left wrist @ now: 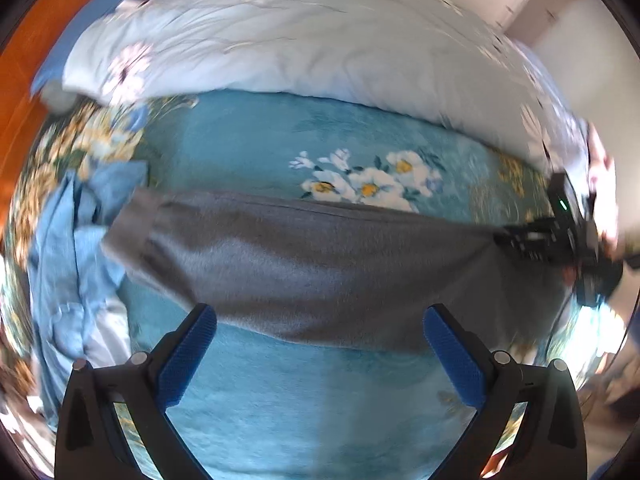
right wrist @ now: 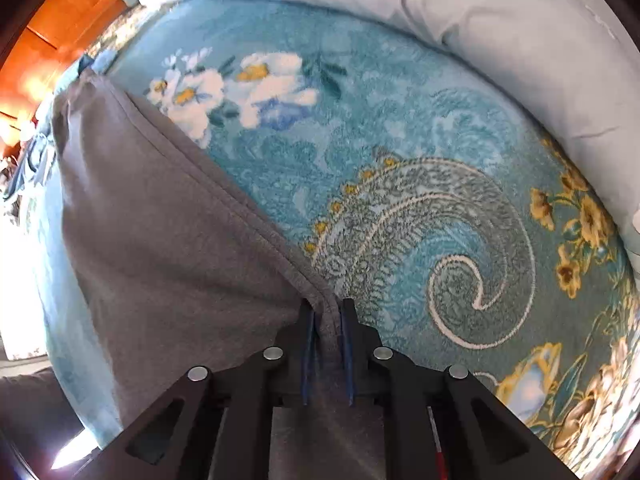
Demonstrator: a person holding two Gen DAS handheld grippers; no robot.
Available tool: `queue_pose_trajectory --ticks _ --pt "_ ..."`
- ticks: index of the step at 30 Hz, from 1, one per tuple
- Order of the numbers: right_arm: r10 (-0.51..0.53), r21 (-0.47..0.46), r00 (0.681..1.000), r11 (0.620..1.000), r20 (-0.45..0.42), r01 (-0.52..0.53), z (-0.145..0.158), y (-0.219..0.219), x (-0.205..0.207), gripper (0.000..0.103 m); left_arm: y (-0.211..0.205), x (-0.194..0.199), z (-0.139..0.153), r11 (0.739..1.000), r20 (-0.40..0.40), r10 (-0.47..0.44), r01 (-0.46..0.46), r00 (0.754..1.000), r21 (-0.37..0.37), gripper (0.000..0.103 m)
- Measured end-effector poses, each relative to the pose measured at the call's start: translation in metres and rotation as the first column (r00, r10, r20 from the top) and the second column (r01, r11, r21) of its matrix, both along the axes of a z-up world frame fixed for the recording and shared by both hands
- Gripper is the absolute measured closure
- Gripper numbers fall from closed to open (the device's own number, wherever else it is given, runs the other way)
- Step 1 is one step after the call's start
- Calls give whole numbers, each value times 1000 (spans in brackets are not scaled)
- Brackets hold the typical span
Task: Fold clothes
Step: 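Pull the waistband with the right gripper to stretch the sweatpants straight, then grasp the stacked cuffs with the left gripper and lift them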
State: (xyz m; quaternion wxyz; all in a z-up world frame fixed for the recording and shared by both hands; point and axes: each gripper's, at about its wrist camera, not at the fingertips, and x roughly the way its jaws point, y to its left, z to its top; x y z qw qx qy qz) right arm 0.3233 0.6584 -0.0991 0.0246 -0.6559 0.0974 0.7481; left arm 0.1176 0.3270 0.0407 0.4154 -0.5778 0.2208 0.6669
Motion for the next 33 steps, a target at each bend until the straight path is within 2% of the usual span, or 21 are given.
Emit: queue_pose_trajectory --ticks 1,2,4,6,11,14,17,21,23,26,33 --pt "-18 15 1000 1000 -12 18 6 1 4 64 -5 -5 -1 999 11 35 -35 999 5 0" --pt "-43 23 999 999 -29 43 14 2 9 61 -10 -10 -2 998 21 68 -69 997 10 0" --pt "-104 29 992 994 -66 106 31 5 24 60 -22 -21 -5 989 34 145 -146 989 19 0" --pt "-171 22 982 985 -79 173 42 3 40 60 -36 -36 -10 971 57 236 -238 970 33 0" --pt "-345 -26 938 938 -17 344 51 -17 80 57 -75 -82 -31 879 122 463 -473 878 66 0" --pt "-435 -41 900 899 42 436 58 -39 114 57 -89 -111 -49 840 143 526 -538 838 63 0" --pt "-514 -53 854 853 74 519 72 -59 143 57 -96 -137 -71 830 170 541 -556 823 48 0" --pt "-558 -14 824 827 99 562 99 -86 155 57 -104 -163 -105 820 234 560 -572 795 -23 0" --pt "-555 7 825 830 103 557 113 -98 154 57 -107 -173 -118 813 271 567 -582 778 -30 0" --pt "-542 52 833 840 108 540 136 -116 144 55 -108 -184 -127 815 298 555 -579 777 -7 0" --pt "-502 94 857 865 116 493 164 -149 105 53 -101 -206 -146 830 370 511 -557 776 23 2"
